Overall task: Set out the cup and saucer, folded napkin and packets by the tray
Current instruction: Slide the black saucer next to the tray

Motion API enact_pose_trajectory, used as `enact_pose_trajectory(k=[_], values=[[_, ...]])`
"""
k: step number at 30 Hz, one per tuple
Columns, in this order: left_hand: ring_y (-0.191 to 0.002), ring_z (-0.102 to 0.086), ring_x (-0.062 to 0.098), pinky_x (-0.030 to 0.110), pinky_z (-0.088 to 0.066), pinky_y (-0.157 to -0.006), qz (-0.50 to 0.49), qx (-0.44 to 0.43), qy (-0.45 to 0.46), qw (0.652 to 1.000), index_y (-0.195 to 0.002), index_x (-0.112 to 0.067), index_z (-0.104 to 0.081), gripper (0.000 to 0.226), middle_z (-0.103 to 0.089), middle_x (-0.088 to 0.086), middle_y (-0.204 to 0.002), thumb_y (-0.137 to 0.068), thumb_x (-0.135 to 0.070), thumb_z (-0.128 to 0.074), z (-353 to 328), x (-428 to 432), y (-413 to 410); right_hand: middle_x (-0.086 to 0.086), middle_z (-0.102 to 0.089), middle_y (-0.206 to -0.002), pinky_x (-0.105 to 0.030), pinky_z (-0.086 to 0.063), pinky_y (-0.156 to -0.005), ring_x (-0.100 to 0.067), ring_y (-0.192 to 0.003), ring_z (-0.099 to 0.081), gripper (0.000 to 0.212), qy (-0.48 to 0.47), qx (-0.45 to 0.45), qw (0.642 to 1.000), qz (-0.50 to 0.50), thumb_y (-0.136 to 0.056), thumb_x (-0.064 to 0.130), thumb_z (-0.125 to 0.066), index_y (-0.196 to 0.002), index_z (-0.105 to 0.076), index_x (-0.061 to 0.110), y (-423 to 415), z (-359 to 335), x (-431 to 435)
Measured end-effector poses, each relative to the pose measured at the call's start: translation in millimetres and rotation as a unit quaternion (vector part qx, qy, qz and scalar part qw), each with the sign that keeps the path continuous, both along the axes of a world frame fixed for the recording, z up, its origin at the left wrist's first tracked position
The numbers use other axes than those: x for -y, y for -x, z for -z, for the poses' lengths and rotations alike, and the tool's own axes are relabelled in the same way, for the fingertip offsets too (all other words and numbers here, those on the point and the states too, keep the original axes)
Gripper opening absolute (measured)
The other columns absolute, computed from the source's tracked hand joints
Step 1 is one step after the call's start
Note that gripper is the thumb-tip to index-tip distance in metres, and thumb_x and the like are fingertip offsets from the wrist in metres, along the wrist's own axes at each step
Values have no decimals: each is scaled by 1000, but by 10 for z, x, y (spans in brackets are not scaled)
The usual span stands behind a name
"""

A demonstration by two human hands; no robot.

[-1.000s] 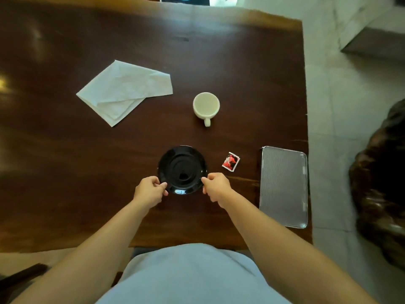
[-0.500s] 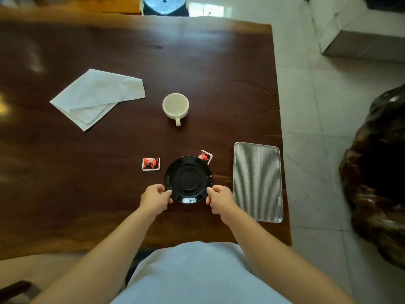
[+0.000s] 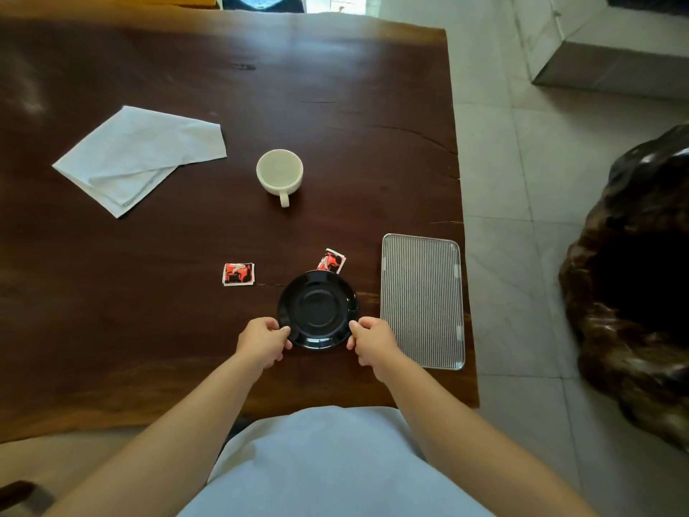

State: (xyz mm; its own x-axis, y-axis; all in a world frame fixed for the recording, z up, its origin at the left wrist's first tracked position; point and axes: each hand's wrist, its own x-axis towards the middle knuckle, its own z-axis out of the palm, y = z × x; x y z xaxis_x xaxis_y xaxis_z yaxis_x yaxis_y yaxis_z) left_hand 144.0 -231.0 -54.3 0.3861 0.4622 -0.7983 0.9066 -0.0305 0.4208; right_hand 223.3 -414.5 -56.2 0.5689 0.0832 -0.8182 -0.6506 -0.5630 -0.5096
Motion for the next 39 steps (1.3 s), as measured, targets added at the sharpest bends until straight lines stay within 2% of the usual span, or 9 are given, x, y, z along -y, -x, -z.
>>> enact_pose_trajectory(k=[12,16,18,23,30,34,36,39], values=[[-62,-57,14,21,-42,-44,6,-26,23,999,-130,-11,-58,33,-71,8,-89,-100,-23,-60,151,178,-197,-9,-59,-77,-22,-35,-44,-12,-53,-43,24,48,2,999,19,-104,24,-51,-84,-60,13,-94,73,111],[-65,-60,13,23,-45,-48,12,-24,16,999,-129,-13,-58,32,-71,7,-90,-99,-23,-61,164,273,-250,-8,-60,-78,-23,-38,-46,-12,-56,-47,21,65,-3,997,38,-104,24,-50,-95,-63,11,-97,125,177],[-65,-60,13,23,-45,-49,12,-26,13,999,-129,-13,-58,33,-71,7,-88,-99,-23,-61,173,306,-267,-8,-61,-77,-24,-37,-46,-13,-55,-47,22,67,-12,997,47,-104,24,-50,-94,-63,10,-108,150,206],[-64,-60,13,24,-44,-49,16,-44,12,999,-120,-11,-63,25,-72,5,-85,-99,-25,-60,167,366,-331,-5,-64,-72,-25,-41,-47,-14,-54,-49,23,88,-17,994,60,-104,24,-52,-94,-66,8,-133,177,229],[-63,-58,13,23,-46,-48,12,-43,21,999,-121,-12,-62,24,-71,4,-87,-101,-24,-57,130,425,-377,-7,-69,-76,-22,-41,-44,-12,-51,-49,19,70,-50,989,119,-103,22,-53,-102,-63,6,-210,140,241],[-71,-61,16,26,-53,-57,-6,-47,45,998,-145,-13,-46,46,-71,6,-92,-101,-17,-57,121,439,-363,-13,-72,-92,-22,-46,-53,-13,-58,-52,26,43,-89,985,143,-103,16,-53,-125,-56,4,-253,93,204],[-79,-64,19,30,-54,-62,-22,-48,70,996,-147,-12,-43,48,-70,5,-95,-101,-15,-57,126,444,-370,-13,-71,-98,-23,-49,-58,-15,-63,-55,35,42,-105,984,135,-103,13,-50,-138,-48,6,-251,82,188],[-86,-65,22,32,-52,-62,-33,-64,122,990,-152,-14,-37,55,-68,5,-98,-101,-12,-56,101,445,-381,-12,-69,-111,-26,-54,-67,-18,-74,-60,43,49,-126,983,125,-104,10,-43,-147,-40,10,-229,64,169]])
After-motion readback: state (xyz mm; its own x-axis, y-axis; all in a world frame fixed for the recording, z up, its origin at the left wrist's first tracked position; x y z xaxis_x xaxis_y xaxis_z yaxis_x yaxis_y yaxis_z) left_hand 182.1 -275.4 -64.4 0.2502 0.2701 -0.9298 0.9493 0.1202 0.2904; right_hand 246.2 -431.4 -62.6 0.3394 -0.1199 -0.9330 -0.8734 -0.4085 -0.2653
